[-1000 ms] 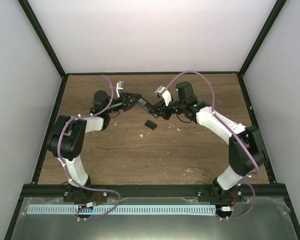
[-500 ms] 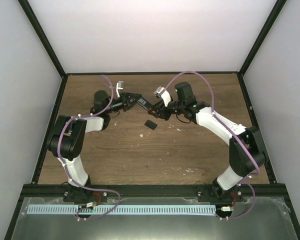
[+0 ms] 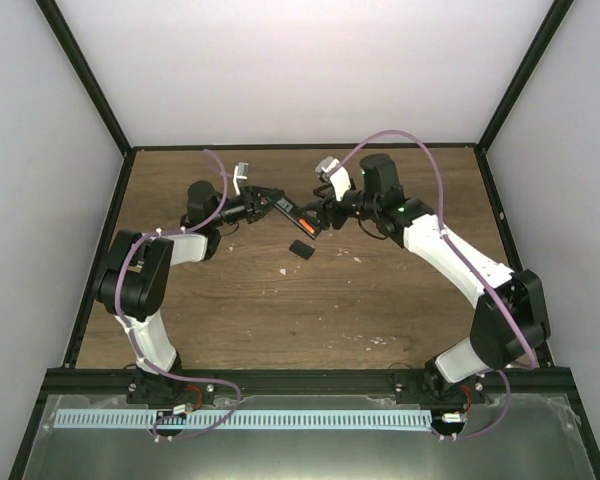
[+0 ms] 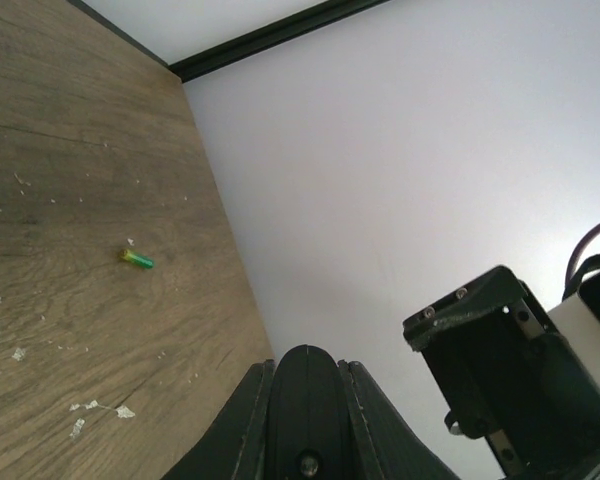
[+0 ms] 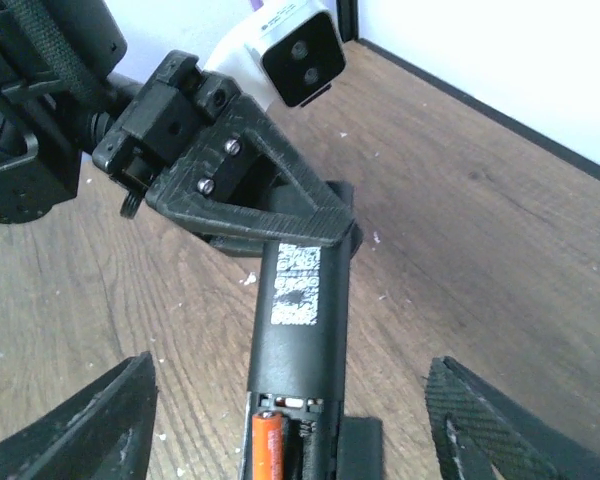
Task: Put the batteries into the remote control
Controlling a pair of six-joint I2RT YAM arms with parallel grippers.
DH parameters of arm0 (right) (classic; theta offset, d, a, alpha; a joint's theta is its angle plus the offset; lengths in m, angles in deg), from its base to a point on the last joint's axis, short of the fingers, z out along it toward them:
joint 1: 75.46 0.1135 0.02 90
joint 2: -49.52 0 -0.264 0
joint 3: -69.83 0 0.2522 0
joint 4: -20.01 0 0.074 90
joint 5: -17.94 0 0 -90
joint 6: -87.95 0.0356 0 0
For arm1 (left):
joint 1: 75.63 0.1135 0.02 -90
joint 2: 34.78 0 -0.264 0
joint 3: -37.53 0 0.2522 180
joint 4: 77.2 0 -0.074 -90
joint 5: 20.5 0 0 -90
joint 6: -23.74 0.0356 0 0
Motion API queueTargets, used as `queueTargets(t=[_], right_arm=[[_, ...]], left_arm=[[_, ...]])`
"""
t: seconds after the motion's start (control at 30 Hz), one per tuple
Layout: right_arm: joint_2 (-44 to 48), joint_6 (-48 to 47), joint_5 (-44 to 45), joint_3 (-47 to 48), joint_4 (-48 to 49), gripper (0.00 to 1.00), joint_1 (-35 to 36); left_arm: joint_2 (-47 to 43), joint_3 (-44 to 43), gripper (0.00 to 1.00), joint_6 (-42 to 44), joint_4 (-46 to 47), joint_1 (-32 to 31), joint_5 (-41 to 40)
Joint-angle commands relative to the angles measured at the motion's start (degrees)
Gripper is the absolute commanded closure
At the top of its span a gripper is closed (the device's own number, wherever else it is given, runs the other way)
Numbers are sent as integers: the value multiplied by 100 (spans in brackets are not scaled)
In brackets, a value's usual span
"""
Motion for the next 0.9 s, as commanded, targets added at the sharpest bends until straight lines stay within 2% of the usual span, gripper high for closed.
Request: queueTargets(t=[0.0,0.23,0.57,0.87], right_arm=[[96,411,154,433,-172,28,-54],[-326,1054,-841,1171,-1265,20,-237],[-583,1898,-1863,1109,-1758,21,-384],[-779,2391,-2636,998,-1701,22,-391]], left_arm=[[3,-138,100,24,367,-16,242],[-135,-91,100,-64,478,-16,465],[-408,79,100,-415,790,-17,733],[-587,168,100,-451,778,-27,845]])
